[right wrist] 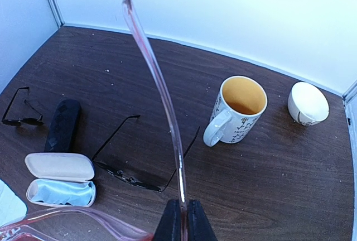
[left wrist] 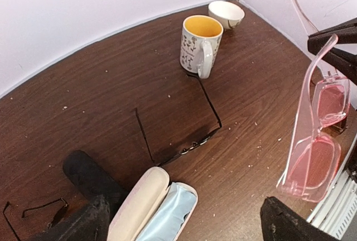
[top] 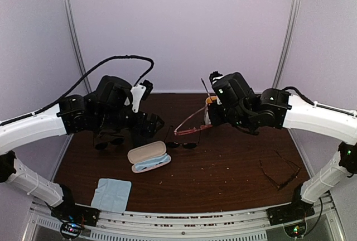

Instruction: Organize the sunglasses

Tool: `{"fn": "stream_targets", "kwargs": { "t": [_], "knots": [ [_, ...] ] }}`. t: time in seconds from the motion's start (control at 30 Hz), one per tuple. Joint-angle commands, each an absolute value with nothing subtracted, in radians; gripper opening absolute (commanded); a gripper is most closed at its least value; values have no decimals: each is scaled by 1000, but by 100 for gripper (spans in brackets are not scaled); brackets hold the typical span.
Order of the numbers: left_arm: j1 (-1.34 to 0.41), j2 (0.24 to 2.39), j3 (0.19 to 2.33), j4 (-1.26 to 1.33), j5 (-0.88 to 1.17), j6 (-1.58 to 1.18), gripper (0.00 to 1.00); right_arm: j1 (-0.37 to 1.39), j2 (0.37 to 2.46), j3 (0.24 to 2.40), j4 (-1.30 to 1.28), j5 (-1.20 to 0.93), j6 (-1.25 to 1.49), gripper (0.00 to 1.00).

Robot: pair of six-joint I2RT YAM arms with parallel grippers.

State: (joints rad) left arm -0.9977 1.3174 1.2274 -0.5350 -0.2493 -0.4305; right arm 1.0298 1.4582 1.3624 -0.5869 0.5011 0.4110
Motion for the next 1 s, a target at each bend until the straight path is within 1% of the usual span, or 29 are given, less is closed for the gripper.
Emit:
{"fn": "stream_targets", "kwargs": {
  "t": [0.0,0.13,0.3,0.53,0.63,0.77,0.97],
  "knots": [
    [-941,1255,1106,-361,-78,-472,98,1020,1437,1380,-561,564,435,0],
    [-921,1214,1037,-232,49,-504,98,1016,1445,1406,-551,564,465,0],
    [-911,1214,1016,-132,118,-543,98,1016,1470,1440,-543,537,484,0],
    [-908,1234,1015,-57,192,-583,98,1015,1486,1453,-537,519,502,0],
    [-891,1251,1013,5,240,-656,98,1016,1483,1451,-528,515,516,0],
    [-877,1304,1068,-38,233,-761,98,1015,1483,1450,-513,515,538,0],
    [-871,1346,1056,36,293,-874,98,1015,1497,1466,-490,507,552,0]
  ]
}}
